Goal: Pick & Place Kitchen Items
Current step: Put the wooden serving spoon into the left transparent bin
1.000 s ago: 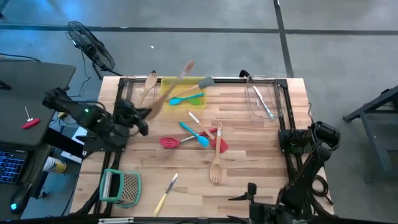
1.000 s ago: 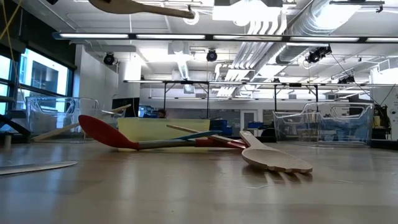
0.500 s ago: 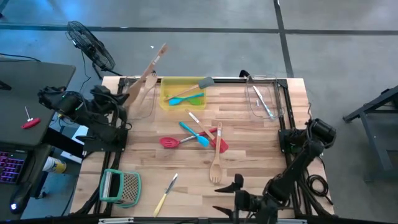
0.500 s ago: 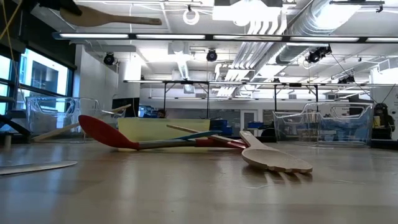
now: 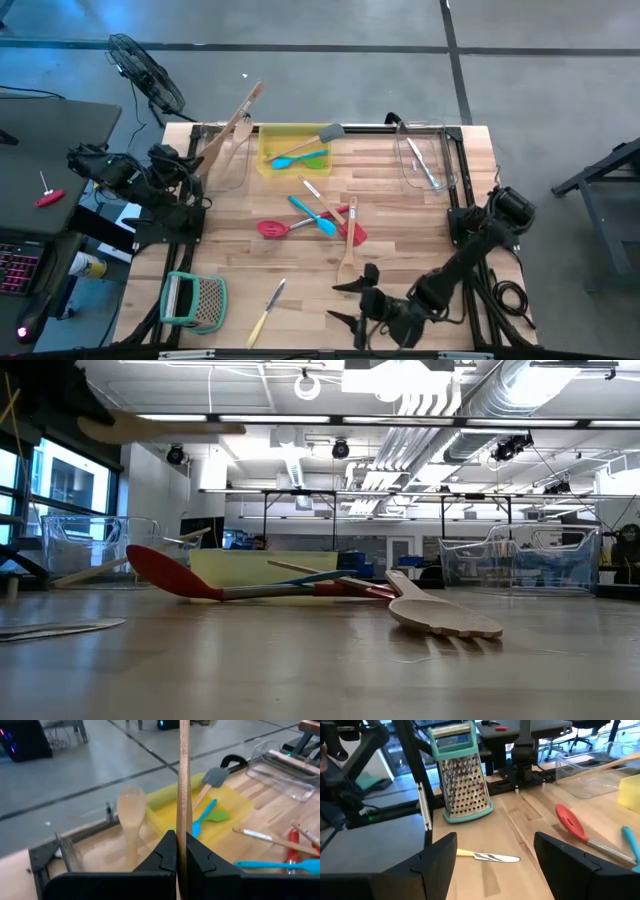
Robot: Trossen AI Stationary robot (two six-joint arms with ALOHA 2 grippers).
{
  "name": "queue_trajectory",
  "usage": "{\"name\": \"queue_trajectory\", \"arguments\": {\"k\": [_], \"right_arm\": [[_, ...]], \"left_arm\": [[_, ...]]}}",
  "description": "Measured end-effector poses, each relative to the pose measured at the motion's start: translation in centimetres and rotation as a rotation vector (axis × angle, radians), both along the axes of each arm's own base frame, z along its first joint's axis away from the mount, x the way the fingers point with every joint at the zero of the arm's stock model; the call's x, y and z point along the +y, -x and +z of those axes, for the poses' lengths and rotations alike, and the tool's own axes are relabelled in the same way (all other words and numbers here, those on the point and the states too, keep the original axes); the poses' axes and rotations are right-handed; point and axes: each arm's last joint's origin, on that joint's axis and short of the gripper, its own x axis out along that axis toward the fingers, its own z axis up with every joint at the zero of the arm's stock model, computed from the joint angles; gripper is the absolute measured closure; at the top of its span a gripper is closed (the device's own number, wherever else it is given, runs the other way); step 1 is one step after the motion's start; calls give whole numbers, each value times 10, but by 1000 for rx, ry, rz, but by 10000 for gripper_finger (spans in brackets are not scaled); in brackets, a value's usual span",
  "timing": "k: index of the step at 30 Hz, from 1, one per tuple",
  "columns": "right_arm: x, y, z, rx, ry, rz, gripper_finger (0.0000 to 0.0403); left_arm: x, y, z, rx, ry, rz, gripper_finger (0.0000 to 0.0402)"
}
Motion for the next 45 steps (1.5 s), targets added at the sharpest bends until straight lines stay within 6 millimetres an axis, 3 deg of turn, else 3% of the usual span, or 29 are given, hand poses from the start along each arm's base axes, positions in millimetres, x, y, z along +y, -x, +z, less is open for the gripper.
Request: {"name": "queue_trajectory", "arguments": {"k": [2,14,25,33,41,45], "right_arm": [[-6,-6,-1,15,7,21,145],[-32,-30,-2,67,17,113,145],[-20,-22,-2,66,2,174,145],[-10,-15,-2,72,9,202,145],[-9,-13,-2,74,19,206,145],[-10,-14,-2,75,19,203,145]], "left_arm": [[2,4,-8,-12,19,5,401],[7,15,-10,-67,121,-12,401],[4,13,-17,-23,216,-19,401],[4,13,-28,-19,259,145,401],[1,10,-48,64,367,229,401],[1,7,-47,61,372,244,401]]}}
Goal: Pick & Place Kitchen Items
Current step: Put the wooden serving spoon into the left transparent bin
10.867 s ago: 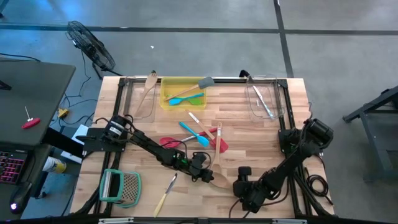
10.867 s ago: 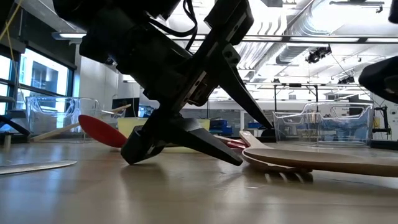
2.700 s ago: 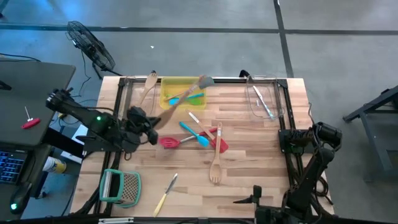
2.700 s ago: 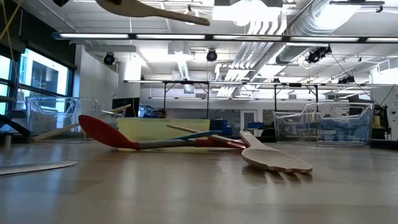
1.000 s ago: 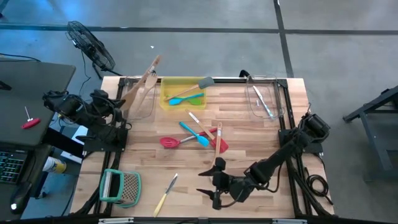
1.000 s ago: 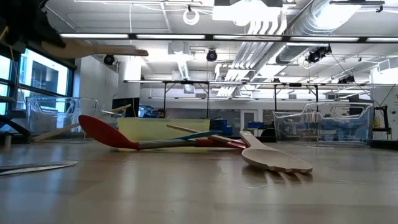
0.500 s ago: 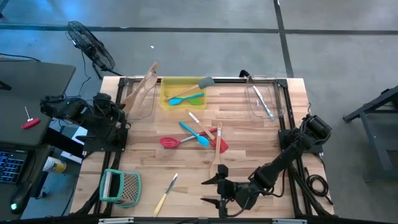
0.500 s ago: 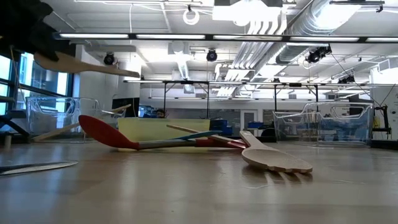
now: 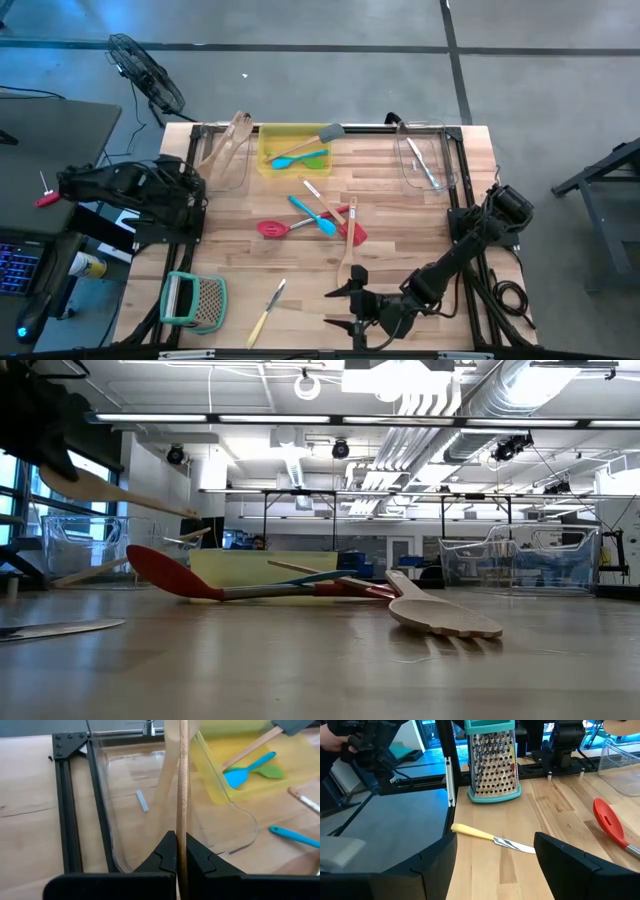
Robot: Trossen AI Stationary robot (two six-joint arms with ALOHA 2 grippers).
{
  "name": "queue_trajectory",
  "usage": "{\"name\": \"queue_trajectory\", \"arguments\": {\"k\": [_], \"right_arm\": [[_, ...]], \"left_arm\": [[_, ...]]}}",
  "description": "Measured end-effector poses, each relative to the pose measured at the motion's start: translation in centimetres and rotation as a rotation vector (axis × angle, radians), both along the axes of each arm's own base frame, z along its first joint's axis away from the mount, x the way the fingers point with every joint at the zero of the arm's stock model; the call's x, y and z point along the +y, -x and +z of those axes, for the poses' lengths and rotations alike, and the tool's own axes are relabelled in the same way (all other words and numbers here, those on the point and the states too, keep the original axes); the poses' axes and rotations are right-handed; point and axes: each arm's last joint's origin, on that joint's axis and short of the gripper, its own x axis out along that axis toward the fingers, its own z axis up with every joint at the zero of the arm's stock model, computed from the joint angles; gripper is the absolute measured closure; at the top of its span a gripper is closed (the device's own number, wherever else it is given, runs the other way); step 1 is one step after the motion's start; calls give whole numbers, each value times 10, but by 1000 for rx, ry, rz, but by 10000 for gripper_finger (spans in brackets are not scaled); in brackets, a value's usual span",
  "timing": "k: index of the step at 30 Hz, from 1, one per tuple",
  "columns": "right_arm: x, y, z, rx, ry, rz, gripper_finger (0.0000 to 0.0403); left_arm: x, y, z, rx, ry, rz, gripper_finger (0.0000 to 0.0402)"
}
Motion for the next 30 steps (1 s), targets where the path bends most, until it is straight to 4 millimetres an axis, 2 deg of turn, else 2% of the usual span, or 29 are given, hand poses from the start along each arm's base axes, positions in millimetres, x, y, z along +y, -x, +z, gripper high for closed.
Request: {"name": "queue_trajectory", "arguments": {"k": [4,14,30], "right_arm": [[0,0,0,-2,1,-4,145],[0,0,0,1,22,2,145],[0,0,0,2,21,7,145]], "left_arm": [[-1,-4,0,30,-5,13,401],[-5,-32,-10,100,-55,30,401],[-6,-51,-12,178,-179,89,401]]}}
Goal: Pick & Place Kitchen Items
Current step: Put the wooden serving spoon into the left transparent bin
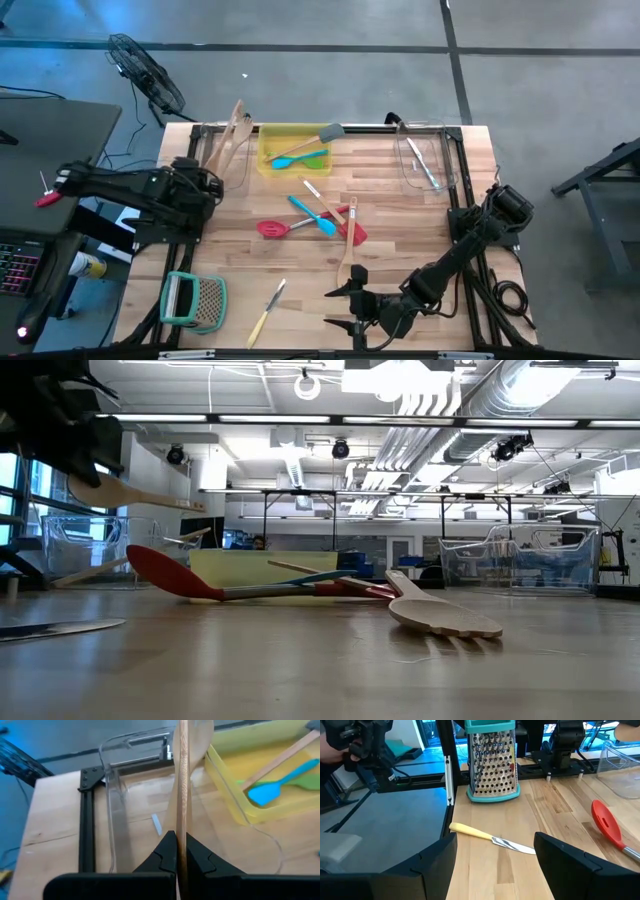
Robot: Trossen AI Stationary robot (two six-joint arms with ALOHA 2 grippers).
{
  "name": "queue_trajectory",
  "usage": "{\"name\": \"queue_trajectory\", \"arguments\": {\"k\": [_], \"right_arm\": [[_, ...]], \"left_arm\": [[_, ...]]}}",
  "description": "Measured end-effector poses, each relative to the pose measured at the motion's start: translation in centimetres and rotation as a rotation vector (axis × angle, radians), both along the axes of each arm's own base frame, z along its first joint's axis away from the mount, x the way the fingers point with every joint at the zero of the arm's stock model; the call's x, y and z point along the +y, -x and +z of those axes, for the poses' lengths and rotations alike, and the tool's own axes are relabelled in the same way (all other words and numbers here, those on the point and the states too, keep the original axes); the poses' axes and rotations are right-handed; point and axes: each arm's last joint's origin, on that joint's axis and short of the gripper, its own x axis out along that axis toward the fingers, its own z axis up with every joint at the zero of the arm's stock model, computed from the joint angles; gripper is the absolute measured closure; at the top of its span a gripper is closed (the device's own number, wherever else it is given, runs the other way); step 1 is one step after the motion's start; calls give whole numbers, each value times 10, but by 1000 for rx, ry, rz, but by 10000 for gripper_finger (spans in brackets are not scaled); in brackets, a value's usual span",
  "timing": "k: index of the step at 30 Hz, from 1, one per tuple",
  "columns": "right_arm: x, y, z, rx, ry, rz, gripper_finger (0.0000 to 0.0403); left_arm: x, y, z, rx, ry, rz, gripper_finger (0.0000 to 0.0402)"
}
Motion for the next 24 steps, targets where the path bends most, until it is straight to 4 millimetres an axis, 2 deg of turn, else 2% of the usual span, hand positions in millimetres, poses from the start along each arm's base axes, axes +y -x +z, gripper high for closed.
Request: {"name": "queue_trajectory", "arguments": {"k": [9,18,24], "right_arm": [[0,0,0,0,0,0,145],[0,0,-1,6,4,0,145],[0,1,-1,7,-1,0,145]], "left_arm": [[6,-12,-5,104,-4,90,401],[19,-37,-14,225,25,101,401],[28,-49,-40,281,33,115,401]]}}
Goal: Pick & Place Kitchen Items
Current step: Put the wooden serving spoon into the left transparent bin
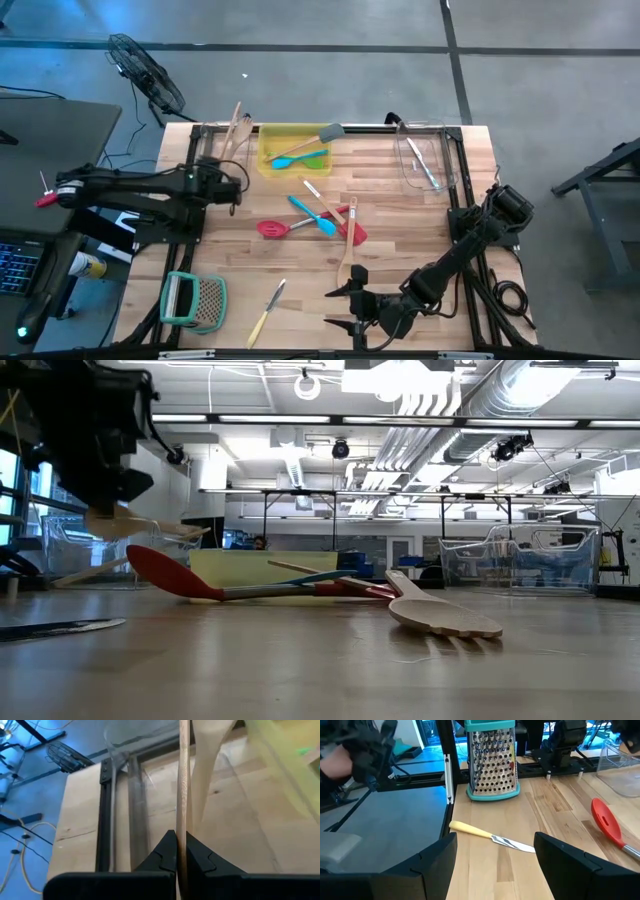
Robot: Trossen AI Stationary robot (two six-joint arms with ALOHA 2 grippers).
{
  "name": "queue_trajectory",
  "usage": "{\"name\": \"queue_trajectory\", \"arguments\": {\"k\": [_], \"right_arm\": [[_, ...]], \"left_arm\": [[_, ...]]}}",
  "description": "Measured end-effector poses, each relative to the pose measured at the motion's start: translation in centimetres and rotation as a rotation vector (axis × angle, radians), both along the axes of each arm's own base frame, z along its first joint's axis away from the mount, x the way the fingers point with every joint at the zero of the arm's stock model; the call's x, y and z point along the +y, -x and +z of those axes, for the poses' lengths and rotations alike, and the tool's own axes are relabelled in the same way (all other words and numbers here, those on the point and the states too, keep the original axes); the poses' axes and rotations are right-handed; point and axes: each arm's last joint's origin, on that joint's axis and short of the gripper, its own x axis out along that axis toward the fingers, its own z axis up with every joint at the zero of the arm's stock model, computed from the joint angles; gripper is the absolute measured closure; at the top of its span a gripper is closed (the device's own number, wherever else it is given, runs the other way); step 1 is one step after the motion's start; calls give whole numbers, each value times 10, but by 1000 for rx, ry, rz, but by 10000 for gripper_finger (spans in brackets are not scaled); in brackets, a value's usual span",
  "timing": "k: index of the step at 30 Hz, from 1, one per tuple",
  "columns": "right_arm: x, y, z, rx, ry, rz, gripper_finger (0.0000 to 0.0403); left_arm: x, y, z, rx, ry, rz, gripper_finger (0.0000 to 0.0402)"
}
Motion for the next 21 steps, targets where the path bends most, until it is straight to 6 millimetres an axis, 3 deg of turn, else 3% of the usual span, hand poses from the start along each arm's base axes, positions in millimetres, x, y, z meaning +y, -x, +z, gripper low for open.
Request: {"name": "queue_trajectory", "arguments": {"k": [9,21], "right_arm": [[0,0,0,5,-14,-6,145],[0,0,0,4,-14,-9,145]], "left_arm": [[9,-4,-27,-23,51,-20,400],[9,-5,-30,-24,140,-45,400]]}}
